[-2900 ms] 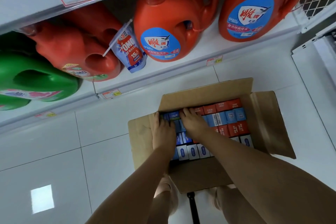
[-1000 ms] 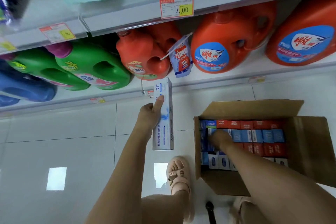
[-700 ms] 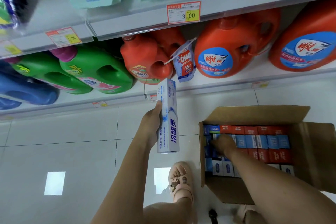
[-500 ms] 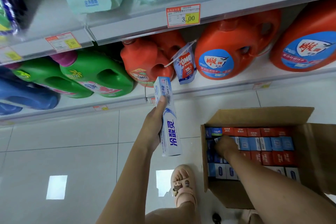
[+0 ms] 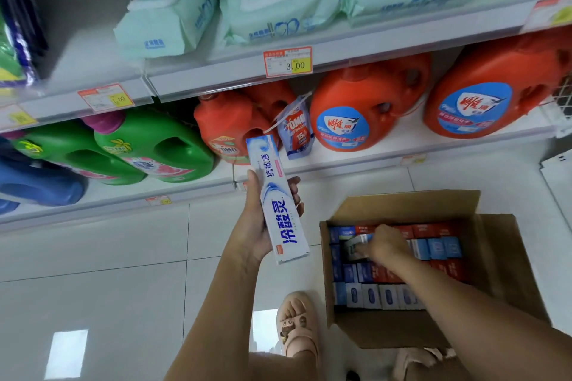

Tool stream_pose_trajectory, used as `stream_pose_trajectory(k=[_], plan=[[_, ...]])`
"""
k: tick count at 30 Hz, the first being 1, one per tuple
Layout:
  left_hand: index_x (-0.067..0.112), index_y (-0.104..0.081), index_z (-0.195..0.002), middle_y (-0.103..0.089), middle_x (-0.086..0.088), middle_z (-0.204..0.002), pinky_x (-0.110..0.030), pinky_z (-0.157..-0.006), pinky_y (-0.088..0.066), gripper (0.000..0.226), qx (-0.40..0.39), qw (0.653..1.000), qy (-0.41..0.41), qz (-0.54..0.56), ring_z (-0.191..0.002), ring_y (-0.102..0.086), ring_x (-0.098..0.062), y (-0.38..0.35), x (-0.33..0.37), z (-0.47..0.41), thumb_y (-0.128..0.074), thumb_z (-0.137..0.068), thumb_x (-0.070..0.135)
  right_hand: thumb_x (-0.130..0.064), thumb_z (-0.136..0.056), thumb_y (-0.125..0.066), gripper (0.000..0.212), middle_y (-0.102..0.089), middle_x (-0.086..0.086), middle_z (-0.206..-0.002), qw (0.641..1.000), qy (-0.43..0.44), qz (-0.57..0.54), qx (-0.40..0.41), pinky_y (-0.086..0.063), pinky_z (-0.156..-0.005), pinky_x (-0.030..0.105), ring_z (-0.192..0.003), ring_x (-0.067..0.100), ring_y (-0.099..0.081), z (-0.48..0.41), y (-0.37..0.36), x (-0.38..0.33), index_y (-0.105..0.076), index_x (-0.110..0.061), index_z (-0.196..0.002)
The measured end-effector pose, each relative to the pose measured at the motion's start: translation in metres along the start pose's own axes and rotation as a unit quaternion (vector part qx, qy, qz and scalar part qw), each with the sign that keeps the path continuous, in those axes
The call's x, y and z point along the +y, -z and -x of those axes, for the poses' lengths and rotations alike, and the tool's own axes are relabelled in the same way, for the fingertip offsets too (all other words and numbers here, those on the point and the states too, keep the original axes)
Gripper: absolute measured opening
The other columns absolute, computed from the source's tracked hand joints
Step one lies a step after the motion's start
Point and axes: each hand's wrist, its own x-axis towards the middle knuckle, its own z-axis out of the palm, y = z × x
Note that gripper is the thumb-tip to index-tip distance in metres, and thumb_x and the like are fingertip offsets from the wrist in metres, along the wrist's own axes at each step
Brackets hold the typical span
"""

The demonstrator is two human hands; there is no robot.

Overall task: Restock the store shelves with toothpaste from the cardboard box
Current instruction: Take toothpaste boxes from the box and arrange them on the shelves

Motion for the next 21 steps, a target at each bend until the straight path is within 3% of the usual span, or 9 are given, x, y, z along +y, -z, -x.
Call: stream_pose_trajectory(k=[3, 6, 9, 12, 15, 18, 21], plan=[[0.007, -0.052, -0.127, -0.068, -0.005, -0.088, -0.032, -0.071, -0.057, 0.071, -0.015, 0.999, -0.026, 0.012, -0.072, -0.066, -0.015, -0.019, -0.012, 0.014, -0.073, -0.071, 0.044, -0.040, -0.081, -0.070, 0.037, -0.048, -0.002, -0.068, 0.999, 0.016, 0.015, 0.028, -0.031, -0.047, 0.025, -0.069, 0.015, -0.053, 0.032, 0.036, 0.007, -0.046, -0.014, -0.071], [0.008, -0.053, -0.129, -0.065, -0.007, -0.090, -0.036, -0.073, -0.056, 0.063, -0.015, 0.999, -0.026, 0.015, -0.075, -0.065, -0.018, -0.033, -0.025, 0.035, -0.074, -0.073, 0.028, -0.045, -0.082, -0.066, 0.032, -0.057, -0.003, -0.067, 0.998, 0.035, 0.003, 0.054, -0.033, -0.045, 0.023, -0.061, 0.010, -0.055, 0.072, 0.075, 0.021, -0.059, -0.014, -0.078], [0.008, -0.057, -0.120, -0.063, -0.009, -0.078, -0.036, -0.067, -0.056, 0.048, 0.029, 0.999, -0.008, -0.023, -0.069, -0.062, -0.020, -0.044, -0.043, 0.063, -0.069, -0.078, 0.028, -0.041, -0.086, -0.061, 0.029, -0.067, 0.005, -0.078, 0.988, 0.079, -0.074, 0.106, -0.042, -0.057, 0.025, -0.066, 0.013, -0.059, 0.123, 0.123, 0.039, -0.068, -0.014, -0.092], [0.009, -0.059, -0.108, -0.065, -0.010, -0.079, -0.037, -0.067, -0.055, 0.036, 0.060, 0.995, -0.004, -0.075, -0.070, -0.061, -0.023, -0.054, -0.055, 0.095, -0.068, -0.078, 0.028, -0.035, -0.085, -0.065, 0.016, -0.067, -0.001, -0.088, 0.963, 0.148, -0.175, 0.145, -0.046, -0.072, 0.031, -0.081, 0.016, -0.062, 0.170, 0.170, 0.062, -0.064, -0.020, -0.092], [0.008, -0.059, -0.115, -0.069, -0.014, -0.093, -0.038, -0.070, -0.056, 0.047, 0.077, 0.993, -0.030, -0.083, -0.077, -0.065, -0.025, -0.069, -0.058, 0.127, -0.072, -0.073, 0.025, -0.026, -0.082, -0.069, 0.013, -0.074, 0.004, -0.089, 0.908, 0.207, -0.342, 0.123, -0.054, -0.085, 0.048, -0.083, 0.022, -0.070, 0.212, 0.202, 0.085, -0.067, -0.014, -0.085], [0.004, -0.055, -0.128, -0.065, -0.020, -0.111, -0.041, -0.076, -0.056, 0.063, 0.060, 0.995, -0.047, -0.059, -0.091, -0.064, -0.030, -0.089, -0.057, 0.160, -0.072, -0.072, 0.027, -0.008, -0.094, -0.050, 0.015, -0.073, 0.016, -0.090, 0.816, 0.240, -0.522, 0.067, -0.060, -0.072, 0.036, -0.077, 0.025, -0.072, 0.258, 0.225, 0.097, -0.061, -0.002, -0.102], [0.003, -0.051, -0.134, -0.056, -0.025, -0.129, -0.044, -0.082, -0.055, 0.076, 0.017, 0.996, -0.058, -0.063, -0.106, -0.058, -0.034, -0.107, -0.060, 0.189, -0.077, -0.068, 0.030, -0.015, -0.097, -0.042, 0.021, -0.074, 0.013, -0.082, 0.743, 0.252, -0.619, 0.029, -0.059, -0.059, 0.030, -0.072, 0.023, -0.072, 0.296, 0.240, 0.107, -0.060, -0.004, -0.100]])
